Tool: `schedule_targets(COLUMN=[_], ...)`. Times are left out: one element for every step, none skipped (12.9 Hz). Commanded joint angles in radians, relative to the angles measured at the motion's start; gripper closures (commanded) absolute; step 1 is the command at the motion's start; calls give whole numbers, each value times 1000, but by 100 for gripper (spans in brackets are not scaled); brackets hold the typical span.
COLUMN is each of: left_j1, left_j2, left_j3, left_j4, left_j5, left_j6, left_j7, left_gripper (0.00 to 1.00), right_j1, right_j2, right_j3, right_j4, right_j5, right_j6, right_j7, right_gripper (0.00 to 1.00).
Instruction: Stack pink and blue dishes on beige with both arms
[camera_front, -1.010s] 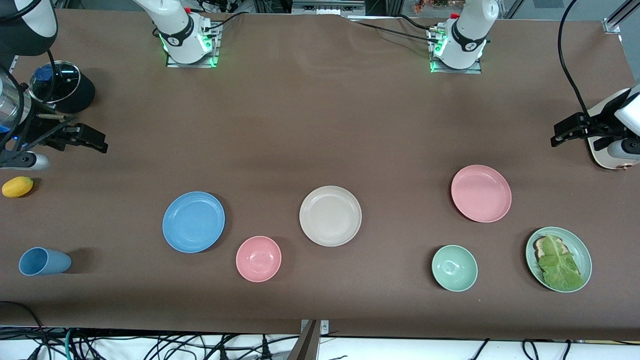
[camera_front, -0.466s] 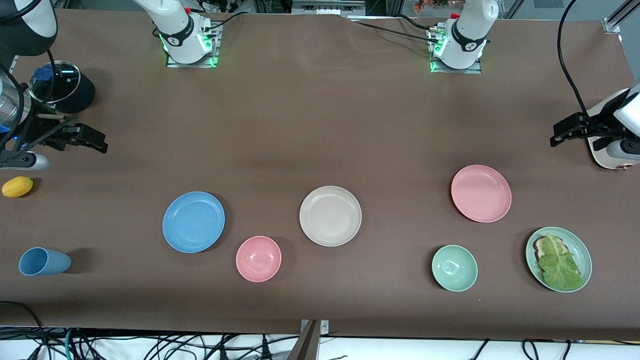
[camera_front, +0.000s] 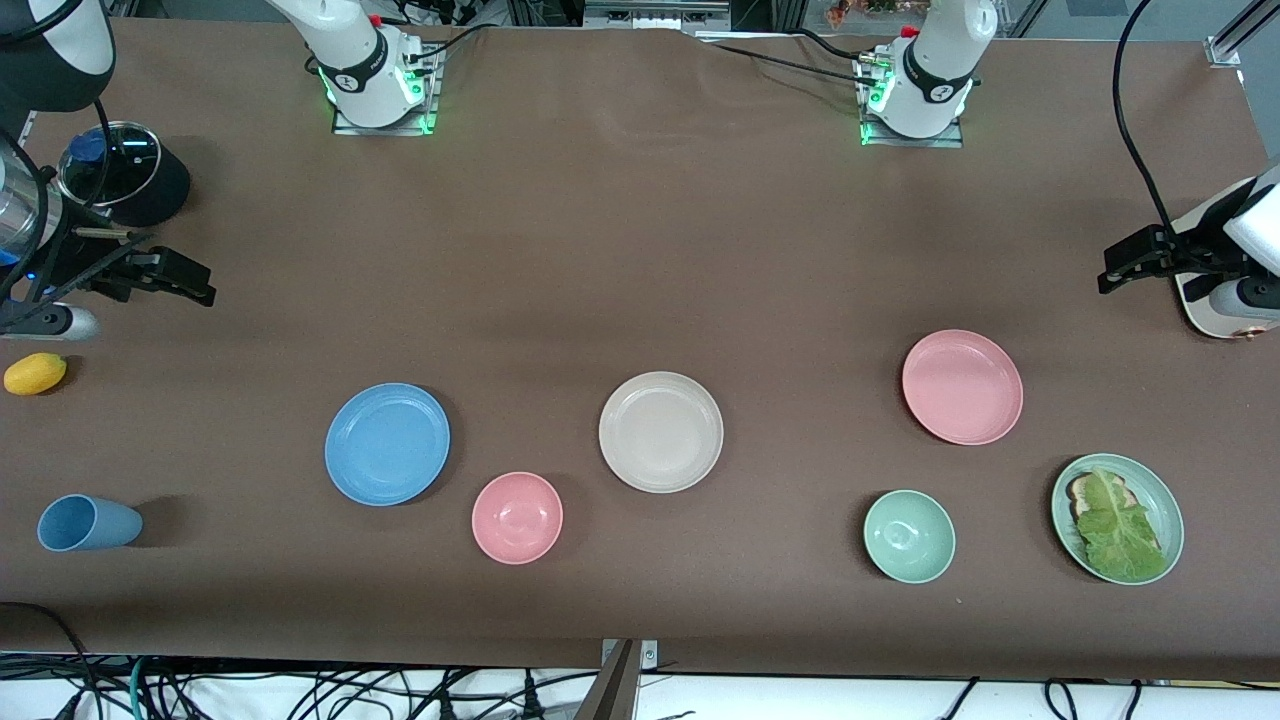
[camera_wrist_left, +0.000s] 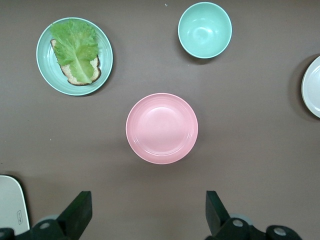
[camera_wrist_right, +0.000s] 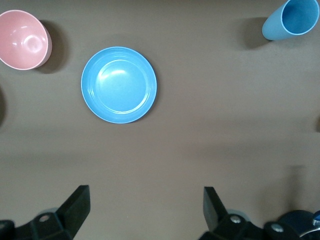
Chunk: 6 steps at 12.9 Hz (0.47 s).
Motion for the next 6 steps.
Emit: schedule_targets(left_j1=[-2,-2,-2,-2,-2,-2], left_j2=[-7,-6,-4,-4,-4,-2], left_j3=[2,2,2,2,2,2], left_j4=[-7,-7,-7,-7,-7,-7], left_j5=[-22,-22,-22,-22,-22,-22], left_j6=[-5,-6,-6,-6,-6,-6], left_j7=[11,18,19,19,19,19], left_gripper=[0,0,0,0,0,0], right_j1=[-11,-11,-11,-11,-11,-11], right_j2=[-10,-10,-10,-10,-10,-10], right_j3=[7,7,7,7,7,7], right_j4=[-3,-3,-3,-3,-3,-3], right_j5=[6,6,6,6,6,6], right_j6=[-8,-8,-8,-8,-8,-8], right_j7=[13,13,13,13,13,13], right_gripper=[0,0,0,0,0,0])
